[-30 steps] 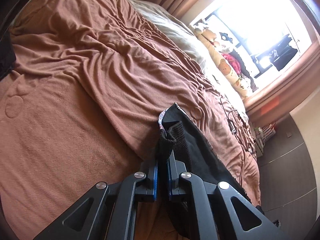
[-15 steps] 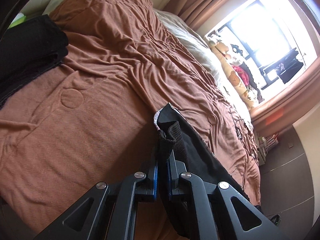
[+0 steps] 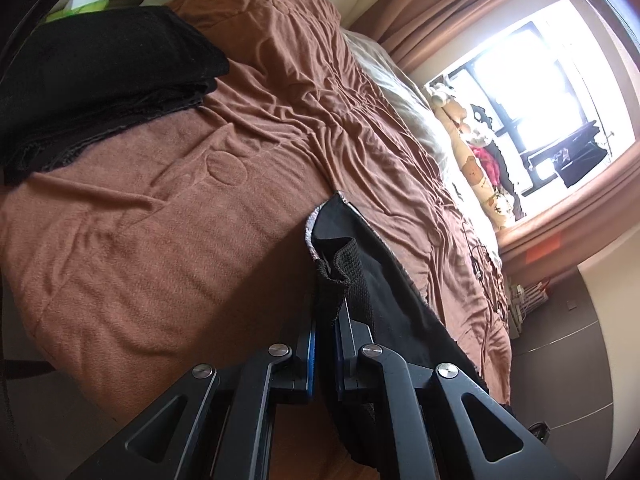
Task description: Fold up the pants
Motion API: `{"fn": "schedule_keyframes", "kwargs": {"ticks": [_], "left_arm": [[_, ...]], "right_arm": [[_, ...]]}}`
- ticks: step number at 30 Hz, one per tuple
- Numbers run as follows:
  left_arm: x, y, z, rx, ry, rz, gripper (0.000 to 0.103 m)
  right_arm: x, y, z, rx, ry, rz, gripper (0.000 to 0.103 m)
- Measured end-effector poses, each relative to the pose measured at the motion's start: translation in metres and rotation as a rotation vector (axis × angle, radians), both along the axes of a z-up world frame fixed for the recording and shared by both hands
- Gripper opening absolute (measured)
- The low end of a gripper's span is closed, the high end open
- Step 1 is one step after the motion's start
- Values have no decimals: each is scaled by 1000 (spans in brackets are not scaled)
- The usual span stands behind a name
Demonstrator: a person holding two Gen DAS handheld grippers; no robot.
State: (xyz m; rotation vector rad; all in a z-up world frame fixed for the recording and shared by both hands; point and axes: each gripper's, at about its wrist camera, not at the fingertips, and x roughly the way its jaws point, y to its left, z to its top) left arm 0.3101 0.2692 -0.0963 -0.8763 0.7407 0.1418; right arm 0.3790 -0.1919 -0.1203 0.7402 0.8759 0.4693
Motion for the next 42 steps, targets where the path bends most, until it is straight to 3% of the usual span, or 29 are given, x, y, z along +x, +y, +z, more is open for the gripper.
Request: {"fn": "schedule_keyframes", "kwargs": {"ticks": [5, 13, 16, 18, 20, 25, 34, 42], "left_arm": [[-26, 9, -22, -45, 1, 24, 7], [-34, 21, -81, -113, 60, 29, 7], [-34, 22, -95, -120, 76, 24, 8], [-35, 22, -100, -130, 73, 23, 9], [-36, 22, -105, -142, 73, 19, 10], [-43, 23, -115, -199, 46, 12, 17], [-44, 18, -110, -200, 20, 6, 26], [-39, 18, -112, -199, 13, 9, 26]], "right_arm": [[-8, 2, -4, -36, 15, 7, 15], [-8, 11, -16, -153, 66, -18, 15], [-7, 15, -21, -177, 110, -25, 22], [-13, 15, -16, -223, 117, -51, 40], [-22, 13, -6, -274, 101, -90, 49], [-45, 16, 29, -343, 9, -135, 49], [-40, 91, 77, -454, -127, 76, 49], [2, 151, 92, -580, -236, 250, 49]]}}
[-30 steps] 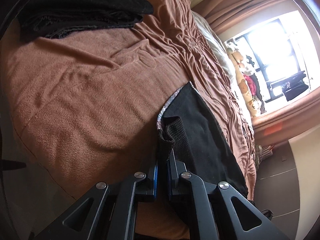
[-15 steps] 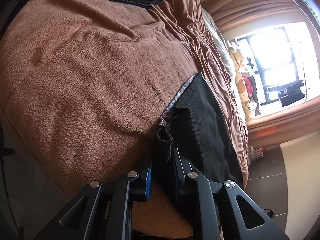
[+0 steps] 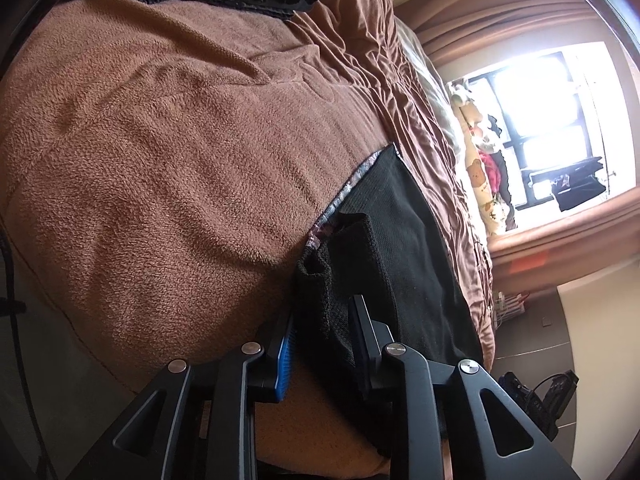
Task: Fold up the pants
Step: 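Lay the shorts flat with the right tool while the left tool holds the leg edge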
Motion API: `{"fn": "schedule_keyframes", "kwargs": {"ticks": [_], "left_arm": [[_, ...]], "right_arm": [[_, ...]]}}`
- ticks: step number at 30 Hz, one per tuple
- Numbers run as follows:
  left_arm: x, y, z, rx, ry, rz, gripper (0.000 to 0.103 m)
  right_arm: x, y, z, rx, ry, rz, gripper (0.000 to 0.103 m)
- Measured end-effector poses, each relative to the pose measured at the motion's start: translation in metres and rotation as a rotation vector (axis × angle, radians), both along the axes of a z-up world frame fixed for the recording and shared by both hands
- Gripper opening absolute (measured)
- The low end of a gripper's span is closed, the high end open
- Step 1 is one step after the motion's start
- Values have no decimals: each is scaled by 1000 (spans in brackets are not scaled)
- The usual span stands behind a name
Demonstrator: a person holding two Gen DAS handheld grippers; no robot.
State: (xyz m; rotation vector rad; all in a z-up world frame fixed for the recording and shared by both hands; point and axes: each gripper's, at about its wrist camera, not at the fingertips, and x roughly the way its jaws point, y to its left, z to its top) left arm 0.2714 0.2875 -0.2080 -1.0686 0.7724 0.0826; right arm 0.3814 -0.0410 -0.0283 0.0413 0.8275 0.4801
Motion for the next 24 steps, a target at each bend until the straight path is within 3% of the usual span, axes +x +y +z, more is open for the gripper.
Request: {"fn": "schedule_keyframes", "kwargs": {"ticks": [10, 20, 24], "left_arm": [[-8, -5, 1, 17, -5, 18, 26], [-10, -8, 1, 24, -4, 42, 26], [-12, -8, -1, 18, 4, 68, 25]], "right_arm": [[60, 79, -16, -221, -54, 193, 49], [109, 144, -38, -372, -80, 339, 49], [119, 162, -43, -388, -96, 385, 49]]}}
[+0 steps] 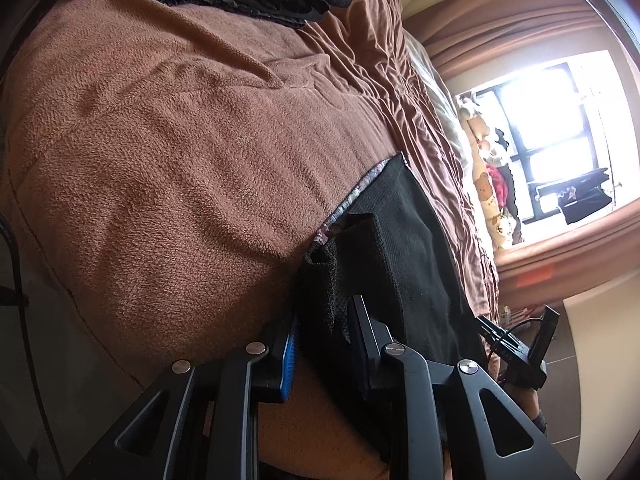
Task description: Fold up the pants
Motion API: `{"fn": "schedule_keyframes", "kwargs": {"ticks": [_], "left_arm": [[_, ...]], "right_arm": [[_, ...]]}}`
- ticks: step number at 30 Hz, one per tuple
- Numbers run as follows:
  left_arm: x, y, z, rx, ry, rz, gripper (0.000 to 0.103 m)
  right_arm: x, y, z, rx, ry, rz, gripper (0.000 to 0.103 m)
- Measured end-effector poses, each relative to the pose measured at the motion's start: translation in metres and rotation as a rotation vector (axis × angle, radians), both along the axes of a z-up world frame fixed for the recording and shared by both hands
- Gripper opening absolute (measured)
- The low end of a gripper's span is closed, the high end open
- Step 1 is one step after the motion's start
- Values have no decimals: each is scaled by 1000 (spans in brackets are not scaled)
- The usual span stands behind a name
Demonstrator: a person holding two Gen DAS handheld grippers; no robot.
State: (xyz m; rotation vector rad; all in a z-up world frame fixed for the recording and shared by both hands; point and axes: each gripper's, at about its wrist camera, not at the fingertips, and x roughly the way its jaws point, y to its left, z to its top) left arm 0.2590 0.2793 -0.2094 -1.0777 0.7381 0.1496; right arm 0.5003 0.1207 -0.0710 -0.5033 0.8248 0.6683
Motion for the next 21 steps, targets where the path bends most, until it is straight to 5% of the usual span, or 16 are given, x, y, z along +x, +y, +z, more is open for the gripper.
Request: {"fn": "schedule_keyframes", "kwargs": {"ticks": [13, 16, 18, 21], "left_arm": [[-7, -1, -4, 9, 14, 19, 15], [-8, -1, -5, 7, 11, 15, 15], [-9, -1, -5, 6, 11, 13, 13], [-10, -1, -4, 15, 13, 10, 12]], "right_arm": [[35, 51, -27, -138, 3, 116, 49], [39, 59, -32, -162, 5, 165, 27], [42, 61, -32, -174, 0, 169, 4], [45, 64, -28, -188, -40, 169, 2]]}}
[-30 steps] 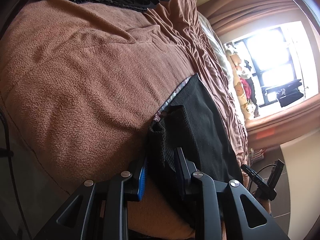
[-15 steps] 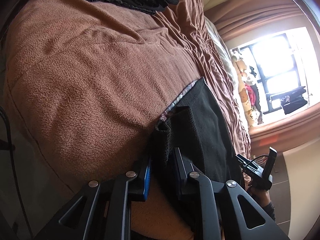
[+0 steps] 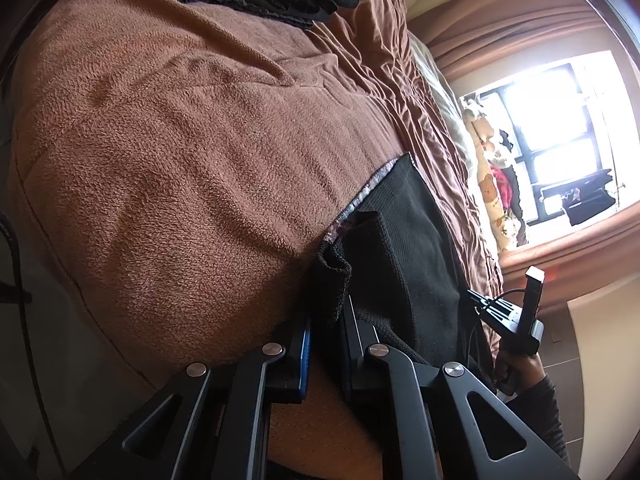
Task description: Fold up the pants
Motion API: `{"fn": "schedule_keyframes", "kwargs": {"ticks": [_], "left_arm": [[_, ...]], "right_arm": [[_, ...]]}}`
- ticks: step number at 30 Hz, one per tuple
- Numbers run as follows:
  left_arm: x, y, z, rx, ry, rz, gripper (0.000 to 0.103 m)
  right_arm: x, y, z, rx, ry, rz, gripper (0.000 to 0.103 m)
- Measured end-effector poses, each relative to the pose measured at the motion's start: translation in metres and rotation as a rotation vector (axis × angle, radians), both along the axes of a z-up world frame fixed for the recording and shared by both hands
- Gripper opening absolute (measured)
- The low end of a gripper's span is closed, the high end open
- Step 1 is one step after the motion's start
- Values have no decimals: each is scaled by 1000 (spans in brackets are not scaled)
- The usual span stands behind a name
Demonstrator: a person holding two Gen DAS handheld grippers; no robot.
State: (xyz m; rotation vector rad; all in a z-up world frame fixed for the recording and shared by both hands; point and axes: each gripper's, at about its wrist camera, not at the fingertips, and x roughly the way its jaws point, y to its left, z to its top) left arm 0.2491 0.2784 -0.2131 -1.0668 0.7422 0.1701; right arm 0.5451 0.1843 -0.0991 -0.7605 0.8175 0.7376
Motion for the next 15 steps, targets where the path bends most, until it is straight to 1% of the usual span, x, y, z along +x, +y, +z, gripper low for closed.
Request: {"fn": "schedule_keyframes", "kwargs": {"ticks": [6, 8, 11, 13, 14, 15], "left_arm": [[0, -3, 4, 26, 6, -4, 8], [1, -3, 5, 35, 9, -5, 8], [2, -3, 5, 29, 10, -3, 8], [3, -2, 5, 22, 11, -9, 8], [5, 0, 5, 19, 14, -14, 8], [5, 1, 5, 11, 14, -17, 8]], "right_arm": [[14, 2, 8, 27, -69, -81, 1], [18, 6, 1, 16, -74, -111, 1], [21, 15, -19, -35, -45, -155, 2], [22, 20, -21, -44, -55, -181, 8], [22, 21, -17, -36, -56, -197, 15], [22, 20, -12, -20, -49, -211, 24]]}}
